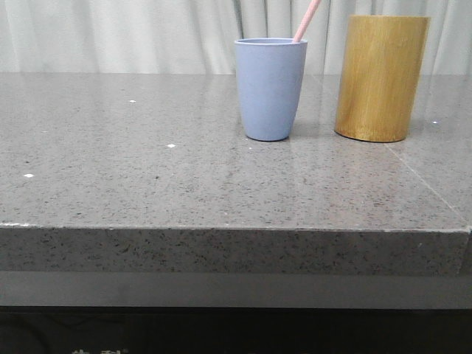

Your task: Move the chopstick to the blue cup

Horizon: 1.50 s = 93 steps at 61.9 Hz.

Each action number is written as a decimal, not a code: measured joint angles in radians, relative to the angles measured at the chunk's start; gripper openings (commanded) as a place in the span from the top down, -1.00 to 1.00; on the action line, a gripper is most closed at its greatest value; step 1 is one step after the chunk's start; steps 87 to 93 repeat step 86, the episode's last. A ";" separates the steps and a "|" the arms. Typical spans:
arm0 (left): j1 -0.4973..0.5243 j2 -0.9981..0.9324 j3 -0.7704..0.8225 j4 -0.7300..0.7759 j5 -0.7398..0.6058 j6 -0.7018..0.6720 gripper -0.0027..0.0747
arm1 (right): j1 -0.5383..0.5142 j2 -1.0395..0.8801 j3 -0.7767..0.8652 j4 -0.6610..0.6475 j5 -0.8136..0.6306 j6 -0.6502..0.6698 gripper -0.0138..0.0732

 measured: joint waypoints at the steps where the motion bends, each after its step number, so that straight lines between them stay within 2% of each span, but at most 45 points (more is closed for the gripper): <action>1: 0.000 0.000 0.000 0.000 0.000 0.000 0.98 | -0.004 -0.019 0.033 0.000 -0.025 0.000 0.84; 12: 0.000 0.000 0.000 0.000 0.000 0.000 0.98 | -0.020 -0.136 0.252 0.013 -0.197 0.000 0.84; 23: 0.000 0.000 0.000 0.000 0.000 0.000 0.98 | -0.022 -0.159 0.344 0.054 -0.259 0.000 0.84; 57: 0.000 0.000 0.000 0.000 0.000 0.000 0.98 | -0.080 -0.161 0.345 0.073 -0.267 0.000 0.84; 93: 0.000 0.000 0.000 0.000 0.000 0.000 0.98 | -0.082 -0.161 0.345 0.074 -0.267 0.000 0.84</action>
